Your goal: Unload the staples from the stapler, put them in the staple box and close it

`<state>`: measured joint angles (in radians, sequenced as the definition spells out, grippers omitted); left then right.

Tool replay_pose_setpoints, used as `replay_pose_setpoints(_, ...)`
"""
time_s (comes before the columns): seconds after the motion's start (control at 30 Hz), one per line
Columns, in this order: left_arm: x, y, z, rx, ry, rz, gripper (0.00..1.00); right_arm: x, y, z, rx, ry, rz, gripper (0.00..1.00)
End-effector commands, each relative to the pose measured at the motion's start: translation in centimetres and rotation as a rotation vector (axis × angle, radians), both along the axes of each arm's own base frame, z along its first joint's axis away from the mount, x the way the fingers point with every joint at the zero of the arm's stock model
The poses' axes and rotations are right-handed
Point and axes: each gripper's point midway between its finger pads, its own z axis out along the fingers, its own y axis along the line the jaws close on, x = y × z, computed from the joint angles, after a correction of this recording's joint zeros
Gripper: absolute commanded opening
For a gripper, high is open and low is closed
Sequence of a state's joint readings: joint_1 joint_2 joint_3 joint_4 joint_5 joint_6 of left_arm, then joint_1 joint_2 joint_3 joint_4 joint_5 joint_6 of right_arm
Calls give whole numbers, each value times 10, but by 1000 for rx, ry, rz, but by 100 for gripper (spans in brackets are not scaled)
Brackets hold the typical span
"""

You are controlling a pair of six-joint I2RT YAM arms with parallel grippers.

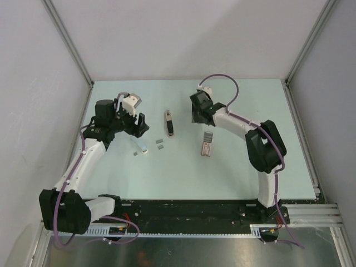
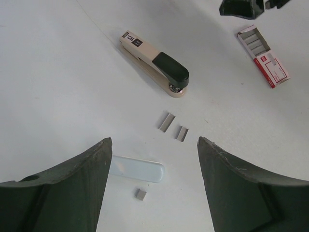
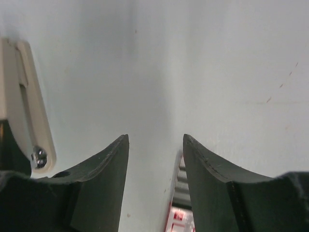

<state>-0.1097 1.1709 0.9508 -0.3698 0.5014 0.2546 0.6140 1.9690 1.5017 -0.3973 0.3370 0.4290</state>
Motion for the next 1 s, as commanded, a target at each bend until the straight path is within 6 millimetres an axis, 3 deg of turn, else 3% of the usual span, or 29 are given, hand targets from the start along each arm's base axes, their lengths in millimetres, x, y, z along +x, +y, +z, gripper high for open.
replay_pose_setpoints(0.0, 2, 0, 12, -5, -30, -13, 76, 19, -13, -14, -89, 12, -7, 54)
replay_pose_setpoints(0.3, 3, 0, 9, -1, -24, -18, 77, 11, -43, -57, -147, 109, -53, 47)
replay_pose_setpoints(0.7, 1, -1, 10, -4, -26, -24, 77, -1, -55, -74, -134, 172, -59, 42)
replay_pose_setpoints(0.97, 0, -2, 11, -7, -28, -30, 77, -26, -63, -83, -114, 226, -93, 39)
